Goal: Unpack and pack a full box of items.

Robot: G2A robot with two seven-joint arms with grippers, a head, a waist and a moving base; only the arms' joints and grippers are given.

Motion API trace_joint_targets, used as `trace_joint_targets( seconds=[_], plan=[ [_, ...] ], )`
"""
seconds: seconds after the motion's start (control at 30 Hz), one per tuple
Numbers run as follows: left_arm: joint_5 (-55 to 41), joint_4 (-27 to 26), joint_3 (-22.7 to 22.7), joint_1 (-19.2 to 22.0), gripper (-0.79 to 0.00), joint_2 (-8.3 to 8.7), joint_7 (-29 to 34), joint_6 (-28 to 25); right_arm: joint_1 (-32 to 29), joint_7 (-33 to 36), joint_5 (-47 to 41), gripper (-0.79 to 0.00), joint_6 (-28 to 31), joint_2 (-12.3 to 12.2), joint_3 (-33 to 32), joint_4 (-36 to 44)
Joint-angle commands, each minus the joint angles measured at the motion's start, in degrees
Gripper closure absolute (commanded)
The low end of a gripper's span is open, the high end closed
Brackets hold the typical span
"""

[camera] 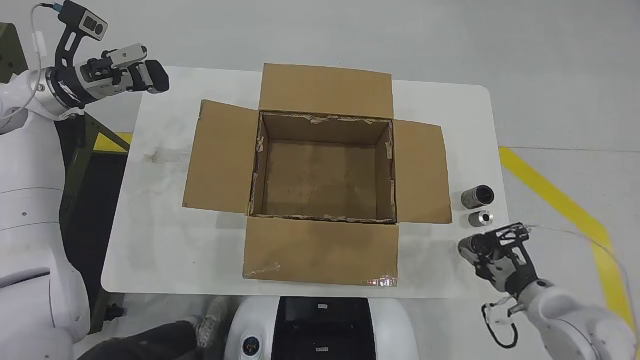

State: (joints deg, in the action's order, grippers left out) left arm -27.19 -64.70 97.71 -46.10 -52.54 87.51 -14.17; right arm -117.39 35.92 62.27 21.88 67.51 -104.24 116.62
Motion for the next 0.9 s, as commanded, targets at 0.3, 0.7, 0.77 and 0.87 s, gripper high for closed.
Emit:
trace_joint_targets(
  seconds=[0.3,0.7,0.77,0.87],
  plan=[
    [0.0,0.0,0.0,0.0,-0.785,0.0,0.0,0.0,2.76,1.81,0.13,0.0,-2.88,-0.15,2.23,-2.27],
    [0.0,0.0,0.0,0.0,-0.785,0.0,0.0,0.0,5.28,2.94,0.6,0.0,-5.6,-0.31,4.03,-4.22],
    [0.0,0.0,0.0,0.0,-0.785,0.0,0.0,0.0,5.64,3.17,0.79,-0.031,-5.88,-0.35,4.32,-4.52],
    [0.0,0.0,0.0,0.0,-0.785,0.0,0.0,0.0,6.19,3.4,0.7,-0.08,-6.65,-0.37,4.6,-4.96]
  ],
)
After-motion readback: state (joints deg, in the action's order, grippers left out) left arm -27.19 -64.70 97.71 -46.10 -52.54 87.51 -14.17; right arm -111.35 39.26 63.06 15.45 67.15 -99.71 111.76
